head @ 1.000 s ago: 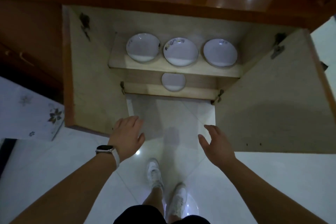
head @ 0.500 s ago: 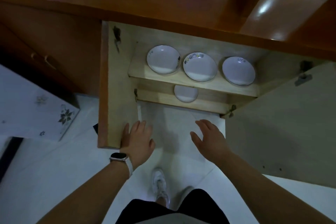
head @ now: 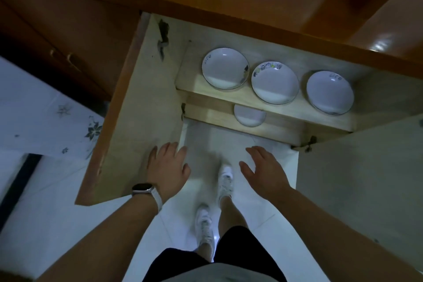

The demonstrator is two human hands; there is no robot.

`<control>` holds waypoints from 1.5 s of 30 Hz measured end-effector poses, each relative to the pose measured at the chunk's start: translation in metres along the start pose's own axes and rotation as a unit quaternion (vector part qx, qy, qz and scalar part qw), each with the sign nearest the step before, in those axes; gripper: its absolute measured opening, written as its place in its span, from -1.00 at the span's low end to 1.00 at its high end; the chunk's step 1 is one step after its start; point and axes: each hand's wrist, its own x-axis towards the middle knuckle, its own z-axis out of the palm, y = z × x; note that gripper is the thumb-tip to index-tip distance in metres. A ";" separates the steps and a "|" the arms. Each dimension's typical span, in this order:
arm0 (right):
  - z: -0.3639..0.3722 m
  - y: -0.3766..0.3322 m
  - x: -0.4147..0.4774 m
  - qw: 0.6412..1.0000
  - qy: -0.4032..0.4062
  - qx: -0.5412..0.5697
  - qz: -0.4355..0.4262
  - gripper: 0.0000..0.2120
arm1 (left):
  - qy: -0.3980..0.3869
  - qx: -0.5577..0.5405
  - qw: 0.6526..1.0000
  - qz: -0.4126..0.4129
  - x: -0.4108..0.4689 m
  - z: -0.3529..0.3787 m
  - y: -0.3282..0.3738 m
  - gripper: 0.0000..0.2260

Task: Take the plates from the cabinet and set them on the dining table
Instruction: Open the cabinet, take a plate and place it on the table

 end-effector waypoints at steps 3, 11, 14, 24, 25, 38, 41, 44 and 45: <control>-0.004 0.004 0.023 1.000 -0.010 -0.002 -0.012 -0.46 | 0.004 0.000 1.000 0.009 0.023 -0.006 -0.001 -0.54; -0.012 0.022 0.101 0.997 -0.024 -0.055 -0.057 -0.39 | 0.015 -0.003 0.999 0.035 0.112 -0.013 0.002 -0.54; -0.016 0.030 0.130 0.994 -0.034 -0.071 -0.075 -0.47 | 0.013 -0.008 0.999 0.041 0.146 -0.012 0.007 -0.53; -0.009 0.044 0.212 0.989 -0.028 -0.111 -0.099 -0.44 | 0.026 -0.069 0.997 0.036 0.237 0.002 0.016 -0.45; -0.007 0.043 0.218 0.990 -0.027 -0.103 -0.088 -0.42 | 0.024 -0.090 0.995 0.021 0.245 0.004 0.017 -0.46; 0.030 0.033 0.314 0.955 0.020 0.226 0.189 -0.62 | -0.002 -0.538 0.826 -0.165 0.344 0.042 0.016 -0.60; 0.033 0.034 0.328 0.924 0.047 0.320 0.204 -0.68 | 0.012 -0.566 0.805 -0.175 0.359 0.047 0.017 -0.62; 0.035 0.037 0.340 0.886 0.056 0.395 0.236 -0.71 | 0.023 -0.576 0.797 -0.181 0.373 0.051 0.014 -0.77; 0.036 0.037 0.344 0.865 0.052 0.434 0.248 -0.69 | 0.031 -0.572 0.800 -0.178 0.377 0.051 0.013 -0.73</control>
